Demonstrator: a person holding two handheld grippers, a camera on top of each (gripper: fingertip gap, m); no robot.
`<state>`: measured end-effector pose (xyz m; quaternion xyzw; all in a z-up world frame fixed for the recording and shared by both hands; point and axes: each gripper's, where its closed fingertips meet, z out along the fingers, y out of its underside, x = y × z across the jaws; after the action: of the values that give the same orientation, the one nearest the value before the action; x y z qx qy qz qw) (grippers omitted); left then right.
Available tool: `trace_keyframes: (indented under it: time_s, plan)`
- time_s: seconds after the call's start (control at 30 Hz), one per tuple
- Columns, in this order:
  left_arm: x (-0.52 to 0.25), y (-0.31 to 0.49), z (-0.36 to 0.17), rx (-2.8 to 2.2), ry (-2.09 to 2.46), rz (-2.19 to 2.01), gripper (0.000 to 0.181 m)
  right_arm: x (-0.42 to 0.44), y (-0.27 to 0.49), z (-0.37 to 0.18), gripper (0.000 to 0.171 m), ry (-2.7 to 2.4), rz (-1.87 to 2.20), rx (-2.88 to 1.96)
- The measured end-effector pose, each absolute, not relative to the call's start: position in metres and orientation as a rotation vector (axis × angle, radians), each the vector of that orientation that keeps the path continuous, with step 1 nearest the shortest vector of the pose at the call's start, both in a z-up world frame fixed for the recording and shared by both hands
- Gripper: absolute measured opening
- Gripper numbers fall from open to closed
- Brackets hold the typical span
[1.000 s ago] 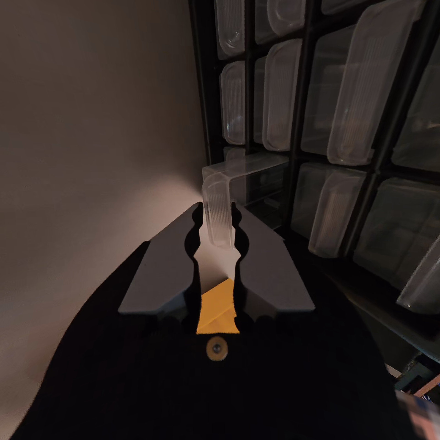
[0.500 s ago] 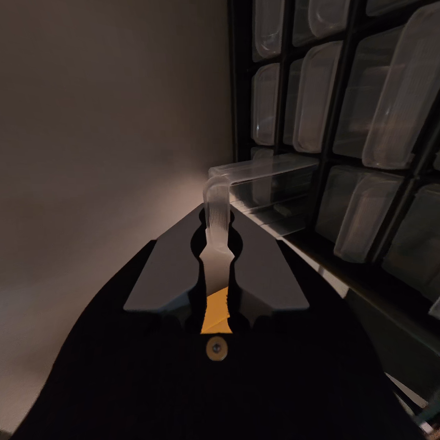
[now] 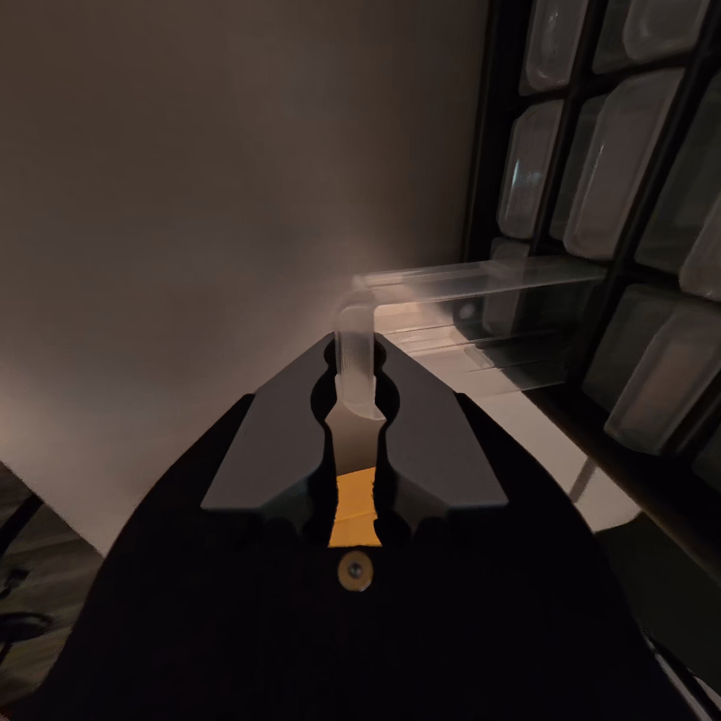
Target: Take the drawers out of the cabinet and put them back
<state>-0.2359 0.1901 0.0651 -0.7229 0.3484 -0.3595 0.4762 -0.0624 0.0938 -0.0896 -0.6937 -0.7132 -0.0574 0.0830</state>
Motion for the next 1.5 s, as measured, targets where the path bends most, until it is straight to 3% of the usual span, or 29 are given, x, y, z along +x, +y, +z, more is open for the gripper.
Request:
trace_keyframes:
  time_s: [0.03, 0.43, 0.63, 0.7, 0.9, 1.17, 1.37, 1.5]
  plan:
    - [-0.236, 0.190, 0.065, -1.766, 0.853, -0.879, 0.000, -0.066, 0.091, -0.090, 0.012, -2.130, -0.186, -2.055]
    - [-0.236, 0.190, 0.065, -1.766, 0.852, -0.884, 0.000, -0.057, 0.022, -0.087, 0.008, -2.077, -0.120, -2.096]
    - [-0.236, 0.190, 0.065, -1.767, 0.852, -0.879, 0.000, 0.004, 0.044, 0.053, 0.008, -1.339, 0.237, -2.311]
    - [-0.236, 0.189, 0.065, -1.765, 0.852, -0.885, 0.000, 0.048, 0.069, 0.072, 0.008, -1.033, 0.314, -2.435]
    - [-0.236, 0.189, 0.065, -1.764, 0.850, -0.898, 0.000, 0.124, 0.116, 0.000, 0.008, -0.579, 0.527, -2.718]
    - [-0.236, 0.189, 0.065, -1.768, 0.851, -0.892, 0.000, 0.160, 0.169, -0.095, 0.008, -0.406, 0.353, -2.867]
    - [-0.236, 0.189, 0.065, -1.768, 0.851, -0.889, 0.000, 0.160, 0.182, -0.124, 0.013, -0.510, 0.155, -2.929]
    - [-0.236, 0.189, 0.065, -1.768, 0.851, -0.889, 0.000, 0.148, 0.187, -0.127, 0.019, -0.446, 0.267, -2.911]
